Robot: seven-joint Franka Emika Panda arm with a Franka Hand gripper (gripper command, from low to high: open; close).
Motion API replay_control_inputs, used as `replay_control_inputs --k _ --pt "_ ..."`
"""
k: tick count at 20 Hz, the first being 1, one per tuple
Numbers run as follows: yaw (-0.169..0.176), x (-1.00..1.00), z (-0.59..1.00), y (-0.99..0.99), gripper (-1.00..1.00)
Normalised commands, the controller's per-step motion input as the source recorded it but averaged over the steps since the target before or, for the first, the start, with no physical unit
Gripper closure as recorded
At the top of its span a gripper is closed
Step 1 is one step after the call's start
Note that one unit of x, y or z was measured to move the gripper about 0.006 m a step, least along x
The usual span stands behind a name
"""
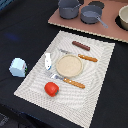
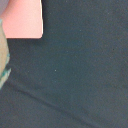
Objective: Interact with the objects in diverse but meaningful ways.
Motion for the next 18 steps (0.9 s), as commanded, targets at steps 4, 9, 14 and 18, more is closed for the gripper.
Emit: replay_control_inputs --k 4,9,14,18 --pt "-0.034 0.84 -0.19 -0.74 -1.00" --pt "-0.026 0.71 -0.14 -0.52 -1.00" --pt "-0.038 0.74 -0.10 -0.65 -1.00" --pt "-0.044 0.79 -0.07 -0.75 -1.00"
